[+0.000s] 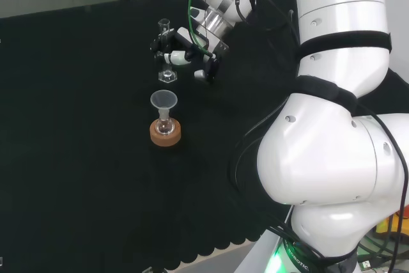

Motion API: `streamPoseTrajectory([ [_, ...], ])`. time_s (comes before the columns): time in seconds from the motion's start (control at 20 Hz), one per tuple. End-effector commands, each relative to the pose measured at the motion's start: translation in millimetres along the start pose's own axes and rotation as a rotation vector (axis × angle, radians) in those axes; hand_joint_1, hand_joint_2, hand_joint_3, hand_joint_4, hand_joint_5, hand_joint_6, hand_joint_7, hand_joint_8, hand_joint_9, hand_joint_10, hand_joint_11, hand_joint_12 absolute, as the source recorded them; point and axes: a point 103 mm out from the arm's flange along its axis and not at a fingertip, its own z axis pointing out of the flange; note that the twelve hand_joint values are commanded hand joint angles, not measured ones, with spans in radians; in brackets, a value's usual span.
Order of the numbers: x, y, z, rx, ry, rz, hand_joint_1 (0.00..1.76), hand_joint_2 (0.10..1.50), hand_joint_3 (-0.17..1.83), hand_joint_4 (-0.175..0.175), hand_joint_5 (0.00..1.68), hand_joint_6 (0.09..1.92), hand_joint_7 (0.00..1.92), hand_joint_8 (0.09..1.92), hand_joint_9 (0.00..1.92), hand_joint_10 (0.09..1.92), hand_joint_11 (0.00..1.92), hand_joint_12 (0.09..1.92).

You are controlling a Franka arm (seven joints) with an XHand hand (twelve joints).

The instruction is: Put the graduated cylinder back on the table.

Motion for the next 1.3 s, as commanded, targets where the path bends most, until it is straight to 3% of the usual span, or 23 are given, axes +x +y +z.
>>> streamPoseTrajectory([
  [0.05, 0, -4, -6, 0.038, 0.014, 0.024, 1.02, 1.08, -0.17, -0.059, 0.67, 0.58, 0.73, 0.56, 1.1, 0.09, 0.78, 1.1],
  [0.25, 1, -6, -15, 0.029, 0.005, 0.033, 0.94, 1.01, -0.17, -0.064, 0.42, 0.44, 0.55, 0.6, 0.97, 0.09, 0.59, 1.23],
  [0.75, 20, -19, -52, -0.032, -0.038, 0.043, 0.86, 0.95, -0.17, -0.072, 0.29, 0.11, 0.21, 0.66, 0.7, 0.09, 0.31, 1.35],
  [1.05, 39, -45, -100, -0.085, -0.119, 0.08, 0.85, 0.94, -0.17, -0.073, 0.27, 0.09, 0.13, 0.66, 0.62, 0.09, 0.19, 1.38],
  [1.3, 74, -81, -139, -0.123, -0.218, 0.097, 0.84, 0.93, -0.17, -0.073, 0.27, 0.09, 0.1, 0.66, 0.6, 0.09, 0.13, 1.4],
])
